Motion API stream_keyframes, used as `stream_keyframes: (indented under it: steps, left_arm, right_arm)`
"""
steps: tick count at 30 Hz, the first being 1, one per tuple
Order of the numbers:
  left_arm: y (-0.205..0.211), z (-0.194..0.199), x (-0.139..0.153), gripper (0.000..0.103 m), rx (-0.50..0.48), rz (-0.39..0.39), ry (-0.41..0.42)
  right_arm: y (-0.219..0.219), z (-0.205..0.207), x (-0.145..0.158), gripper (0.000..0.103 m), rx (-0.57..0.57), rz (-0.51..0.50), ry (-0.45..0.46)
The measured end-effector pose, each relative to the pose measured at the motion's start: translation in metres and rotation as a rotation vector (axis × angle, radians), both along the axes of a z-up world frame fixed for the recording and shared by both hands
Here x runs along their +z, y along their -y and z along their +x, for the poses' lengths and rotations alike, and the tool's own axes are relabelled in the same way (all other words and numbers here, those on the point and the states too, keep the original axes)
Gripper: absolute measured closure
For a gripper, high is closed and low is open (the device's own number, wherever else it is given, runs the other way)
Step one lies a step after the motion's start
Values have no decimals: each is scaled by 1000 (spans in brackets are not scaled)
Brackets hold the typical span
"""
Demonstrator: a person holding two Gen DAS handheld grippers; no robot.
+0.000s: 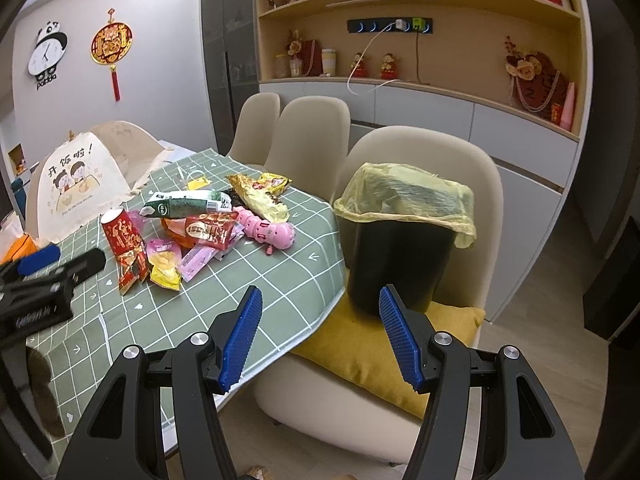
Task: Collect trash
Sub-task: 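Grasp the red can with the left gripper while the right gripper approaches the green carton, then lift the red can with the left gripper while the right gripper grasps the green carton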
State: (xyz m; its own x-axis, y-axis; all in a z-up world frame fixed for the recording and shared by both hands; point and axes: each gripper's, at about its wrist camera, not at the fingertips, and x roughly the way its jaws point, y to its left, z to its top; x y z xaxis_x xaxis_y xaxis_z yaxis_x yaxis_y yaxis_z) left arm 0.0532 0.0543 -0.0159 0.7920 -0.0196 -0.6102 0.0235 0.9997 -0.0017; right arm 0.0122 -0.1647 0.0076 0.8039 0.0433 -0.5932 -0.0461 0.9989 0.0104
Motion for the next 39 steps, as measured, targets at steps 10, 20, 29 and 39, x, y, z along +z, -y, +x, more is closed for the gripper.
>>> stream_keyframes:
  steps: [10,20,29,39]
  left_arm:
    - [-109,92,-18,19,91,-32,-74]
    - [-152,168,-60,50,70,-132,-221]
    - [-168,134,-38,51,46,-231,-201]
    - [-189,111,-26,51,55,-247,-204]
  right_arm:
    - [-43,54,-20,45,64,-46,-74]
    - [-107,103,-43,45,216,-54,-184]
    - [-142,140,-48,49,264,-22,-169]
    - [-220,207,-26,49,540,-327,-44]
